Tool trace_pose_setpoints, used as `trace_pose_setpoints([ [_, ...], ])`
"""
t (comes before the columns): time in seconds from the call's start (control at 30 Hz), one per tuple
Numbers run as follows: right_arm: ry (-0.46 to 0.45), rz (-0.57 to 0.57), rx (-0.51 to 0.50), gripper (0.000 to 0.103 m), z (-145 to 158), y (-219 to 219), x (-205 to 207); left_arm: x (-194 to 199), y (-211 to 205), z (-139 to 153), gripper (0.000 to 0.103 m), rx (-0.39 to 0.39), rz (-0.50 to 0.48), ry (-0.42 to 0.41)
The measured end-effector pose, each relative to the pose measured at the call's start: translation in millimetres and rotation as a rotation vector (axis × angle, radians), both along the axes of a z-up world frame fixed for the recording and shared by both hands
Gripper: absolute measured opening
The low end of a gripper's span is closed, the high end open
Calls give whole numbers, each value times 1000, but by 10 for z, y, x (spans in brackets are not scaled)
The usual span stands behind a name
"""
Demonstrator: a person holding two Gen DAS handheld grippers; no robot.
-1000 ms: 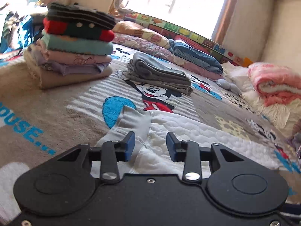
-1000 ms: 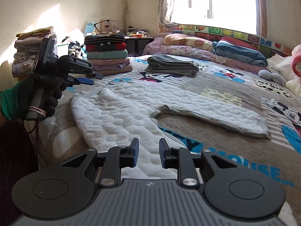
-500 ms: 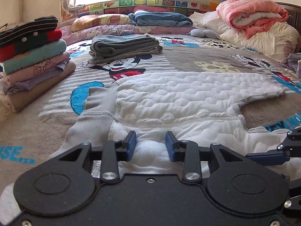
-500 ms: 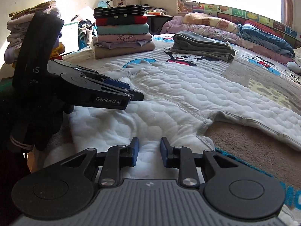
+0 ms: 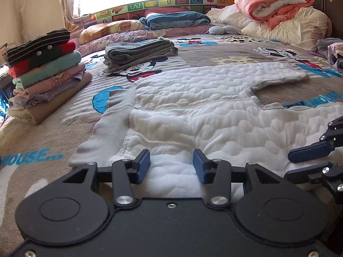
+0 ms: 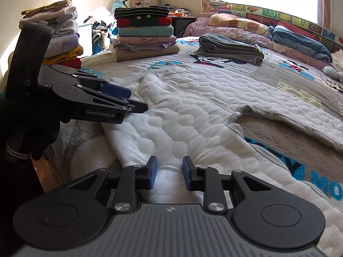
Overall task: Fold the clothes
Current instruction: 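Grasp the sweatshirt hem with both tools and lift it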
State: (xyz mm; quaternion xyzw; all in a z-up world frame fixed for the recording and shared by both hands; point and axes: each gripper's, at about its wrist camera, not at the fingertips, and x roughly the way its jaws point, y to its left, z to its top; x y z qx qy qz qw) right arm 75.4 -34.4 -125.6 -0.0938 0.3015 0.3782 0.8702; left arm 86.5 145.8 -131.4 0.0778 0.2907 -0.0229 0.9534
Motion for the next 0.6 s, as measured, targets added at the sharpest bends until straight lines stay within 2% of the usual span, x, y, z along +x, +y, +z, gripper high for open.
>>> trace_pose_setpoints([
  [0.13, 23, 14, 4, 28, 49, -109, -101, -124, -48, 66, 43, 22, 13, -43],
  [0.2, 21, 13, 22, 34, 68, -192, -168, -146, -87, 91, 43, 20, 1, -57],
  [0.33, -3, 6, 41, 34, 44, -393, -334, -135, -222, 26, 43, 40, -61, 49],
  [0.43, -33, -11, 35, 34, 112, -540, -373, -210, -190, 120, 43, -12, -101, 43],
  [0.53, -117, -12, -12, 37, 223, -689, -433, -253, -137, 231, 43, -3, -36, -15],
  [0.6, -181, 2, -66, 46, 254, -795, -498, -198, -88, 249, 44, -24, 13, -26],
])
